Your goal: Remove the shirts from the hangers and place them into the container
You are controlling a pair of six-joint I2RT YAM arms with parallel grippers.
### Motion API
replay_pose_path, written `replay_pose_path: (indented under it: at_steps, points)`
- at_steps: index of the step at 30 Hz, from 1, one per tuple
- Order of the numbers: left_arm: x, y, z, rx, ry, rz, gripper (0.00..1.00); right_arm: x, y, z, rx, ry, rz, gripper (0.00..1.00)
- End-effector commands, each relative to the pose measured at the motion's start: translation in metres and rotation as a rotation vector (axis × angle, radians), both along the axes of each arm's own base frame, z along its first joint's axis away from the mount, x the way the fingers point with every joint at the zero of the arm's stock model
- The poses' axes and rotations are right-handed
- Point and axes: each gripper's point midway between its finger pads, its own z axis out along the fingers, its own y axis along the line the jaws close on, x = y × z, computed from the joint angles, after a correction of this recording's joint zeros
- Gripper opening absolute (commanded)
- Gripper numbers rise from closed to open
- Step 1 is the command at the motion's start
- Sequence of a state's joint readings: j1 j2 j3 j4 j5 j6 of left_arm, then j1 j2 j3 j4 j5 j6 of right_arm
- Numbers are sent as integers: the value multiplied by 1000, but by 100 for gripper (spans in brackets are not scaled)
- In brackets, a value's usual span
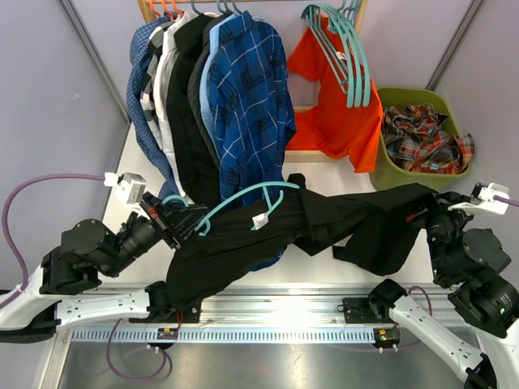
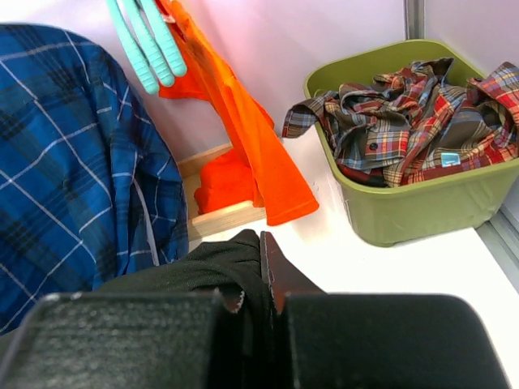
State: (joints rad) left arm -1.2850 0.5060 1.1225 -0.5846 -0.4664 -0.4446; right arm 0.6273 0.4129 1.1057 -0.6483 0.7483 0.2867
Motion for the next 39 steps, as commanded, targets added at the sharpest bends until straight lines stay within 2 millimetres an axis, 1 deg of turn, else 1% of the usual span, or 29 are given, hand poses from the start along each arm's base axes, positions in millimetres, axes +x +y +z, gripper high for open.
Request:
replay_pose_path:
  at_steps: [1,2,4,5,6,7,8,9,10,11,13,14,15,18,19,20,22,23,25,26,27,28,29,30,31,34,35,37,39]
  points:
    - [3,27,-9,57,-28,56,0,-2,-27,26,9,-46,-152,0]
    - [4,28,-8,50,-38,59,0,14,11,17,-46,-1,18,0]
    - [5,28,2,11,-55,67,0,27,52,-8,-103,105,193,0]
    - [6,27,9,-14,-69,71,0,37,95,-33,-136,196,374,0]
    - [6,26,13,-29,-76,72,0,40,110,-50,-139,265,435,0]
    - [6,25,17,-38,-95,63,0,43,140,-70,-138,342,556,0]
    - [6,25,22,-53,-105,63,0,44,153,-89,-141,396,614,0]
    - [6,25,31,-88,-120,66,0,45,164,-95,-119,412,653,0]
    - [5,25,35,-99,-137,61,0,45,173,-111,-111,447,690,0]
    - [5,24,44,-130,-153,62,0,46,176,-115,-98,445,696,0]
    - [5,22,51,-143,-180,58,0,46,177,-113,-86,409,705,0]
    - [5,22,60,-175,-198,58,0,45,176,-112,-89,397,706,0]
    - [6,20,59,-180,-203,62,0,44,176,-112,-93,387,708,0]
    - [8,17,76,-248,-266,74,0,32,193,-121,-104,421,837,0]
    - [10,8,69,-245,-278,69,0,26,205,-130,-96,462,911,0]
    - [8,6,85,-320,-321,64,0,21,212,-134,-94,479,958,0]
    - [9,-5,87,-335,-368,61,0,13,227,-144,-87,509,1049,0]
    - [11,-15,91,-369,-392,62,0,6,236,-145,-89,516,1084,0]
    - [12,-29,94,-397,-425,50,0,4,247,-148,-107,524,1088,0]
    - [9,-28,107,-467,-456,53,0,1,254,-148,-112,527,1106,0]
    - [13,-42,105,-456,-467,50,0,-11,266,-148,-129,526,1158,0]
    - [12,-39,118,-519,-491,63,0,-13,274,-150,-139,545,1176,0]
    - [12,-41,123,-539,-509,69,0,-18,281,-153,-152,558,1200,0]
    - [17,-51,122,-535,-515,78,0,-28,290,-157,-169,573,1241,0]
    - [16,-44,135,-594,-548,102,0,-31,297,-164,-186,600,1254,0]
    - [22,-45,141,-631,-577,155,0,-46,314,-180,-212,636,1292,0]
    - [21,-32,151,-707,-593,186,0,-49,317,-183,-205,648,1292,0]
    - [28,-19,155,-735,-609,271,0,-55,324,-191,-206,657,1296,0]
    - [29,-17,160,-735,-615,291,0,-56,324,-198,-224,675,1275,0]
